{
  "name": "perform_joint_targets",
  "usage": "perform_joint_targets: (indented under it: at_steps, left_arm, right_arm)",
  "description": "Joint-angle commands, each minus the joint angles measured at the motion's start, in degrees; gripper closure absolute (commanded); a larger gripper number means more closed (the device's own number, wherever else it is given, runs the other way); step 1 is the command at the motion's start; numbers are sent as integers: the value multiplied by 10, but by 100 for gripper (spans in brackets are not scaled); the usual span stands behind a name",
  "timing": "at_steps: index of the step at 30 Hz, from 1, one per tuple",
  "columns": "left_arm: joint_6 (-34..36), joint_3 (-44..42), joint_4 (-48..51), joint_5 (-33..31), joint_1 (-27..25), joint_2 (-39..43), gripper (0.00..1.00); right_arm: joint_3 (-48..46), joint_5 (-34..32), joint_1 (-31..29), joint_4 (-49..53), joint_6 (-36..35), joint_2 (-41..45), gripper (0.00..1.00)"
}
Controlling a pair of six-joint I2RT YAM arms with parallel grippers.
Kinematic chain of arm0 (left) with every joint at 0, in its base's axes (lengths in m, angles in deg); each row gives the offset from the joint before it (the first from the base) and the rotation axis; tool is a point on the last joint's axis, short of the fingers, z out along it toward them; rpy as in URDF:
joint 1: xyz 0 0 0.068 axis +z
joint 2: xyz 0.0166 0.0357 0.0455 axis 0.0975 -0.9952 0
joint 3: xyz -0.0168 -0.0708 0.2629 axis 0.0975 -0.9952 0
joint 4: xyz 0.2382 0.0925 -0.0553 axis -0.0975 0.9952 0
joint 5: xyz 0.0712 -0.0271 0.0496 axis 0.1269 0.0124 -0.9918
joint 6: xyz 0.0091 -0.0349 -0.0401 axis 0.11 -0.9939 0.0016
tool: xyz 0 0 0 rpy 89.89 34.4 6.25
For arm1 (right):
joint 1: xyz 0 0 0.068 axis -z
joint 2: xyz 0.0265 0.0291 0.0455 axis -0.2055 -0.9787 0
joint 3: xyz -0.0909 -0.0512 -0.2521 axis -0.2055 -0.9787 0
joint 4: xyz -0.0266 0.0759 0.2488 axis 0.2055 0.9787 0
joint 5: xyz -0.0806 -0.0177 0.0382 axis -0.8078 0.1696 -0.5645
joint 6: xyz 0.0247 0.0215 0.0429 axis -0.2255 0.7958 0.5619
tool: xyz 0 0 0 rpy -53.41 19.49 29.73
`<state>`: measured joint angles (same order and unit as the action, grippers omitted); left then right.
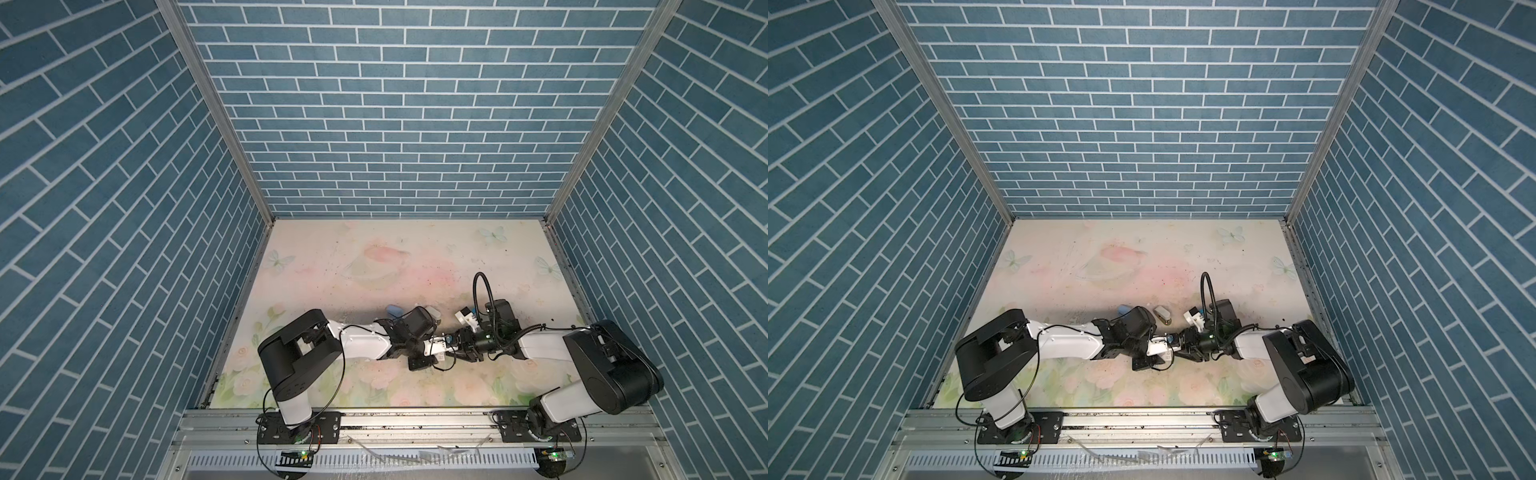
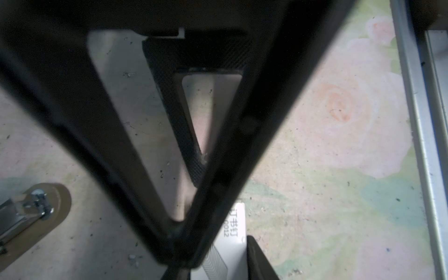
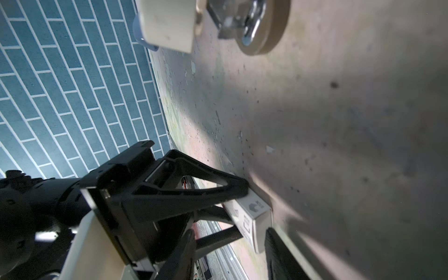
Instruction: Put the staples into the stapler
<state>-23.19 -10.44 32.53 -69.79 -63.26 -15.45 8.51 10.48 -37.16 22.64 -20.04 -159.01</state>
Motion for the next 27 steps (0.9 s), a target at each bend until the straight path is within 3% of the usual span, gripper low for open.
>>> perform_joint_targets:
  at_steps: [1, 27]
  left_arm:
    - [3, -3, 35, -2, 0, -25, 64]
    - [4, 8, 46, 5, 0, -40, 65]
  right_arm:
    - [11, -1, -9, -19, 16, -11, 52]
    - [0, -7, -44, -109, 59, -58, 53]
